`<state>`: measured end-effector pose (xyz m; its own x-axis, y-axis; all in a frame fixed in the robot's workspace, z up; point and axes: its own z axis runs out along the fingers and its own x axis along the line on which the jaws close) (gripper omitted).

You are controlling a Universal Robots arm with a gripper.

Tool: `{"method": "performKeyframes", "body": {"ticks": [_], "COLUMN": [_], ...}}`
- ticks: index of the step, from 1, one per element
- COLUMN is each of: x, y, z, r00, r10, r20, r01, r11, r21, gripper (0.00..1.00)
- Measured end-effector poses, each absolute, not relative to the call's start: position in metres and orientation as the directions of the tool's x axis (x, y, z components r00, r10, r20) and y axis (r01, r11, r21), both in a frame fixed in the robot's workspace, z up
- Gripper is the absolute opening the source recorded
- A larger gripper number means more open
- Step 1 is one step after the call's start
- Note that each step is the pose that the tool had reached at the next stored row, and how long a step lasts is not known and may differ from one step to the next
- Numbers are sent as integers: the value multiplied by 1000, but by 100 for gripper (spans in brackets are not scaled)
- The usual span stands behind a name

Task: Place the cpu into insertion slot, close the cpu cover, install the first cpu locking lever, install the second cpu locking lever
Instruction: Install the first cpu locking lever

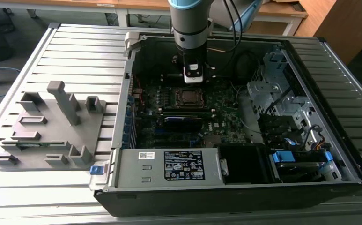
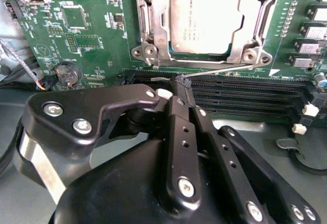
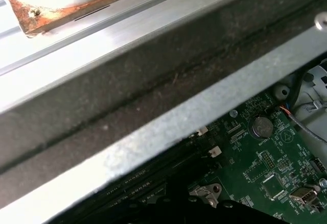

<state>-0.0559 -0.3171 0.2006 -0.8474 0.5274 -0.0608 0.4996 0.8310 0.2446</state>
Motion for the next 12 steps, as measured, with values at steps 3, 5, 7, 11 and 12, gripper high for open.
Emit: {"method": "performKeyframes", "body": {"ticks": [3,5,7,11,12], "x": [-56,-56,-55,-55,-55], "y": [-317,-317,-317,-317,-317], "z": [199,199,198,197,197], "r00": [-847,-847,-847,-847,-847], "r10": [527,527,527,527,527], "r20": [-62,-63,-65,-68,-68], "r01": [500,500,500,500,500], "r11": [832,832,833,834,834], "r21": [243,241,238,233,233], "gripper": [11,11,11,11,11]}}
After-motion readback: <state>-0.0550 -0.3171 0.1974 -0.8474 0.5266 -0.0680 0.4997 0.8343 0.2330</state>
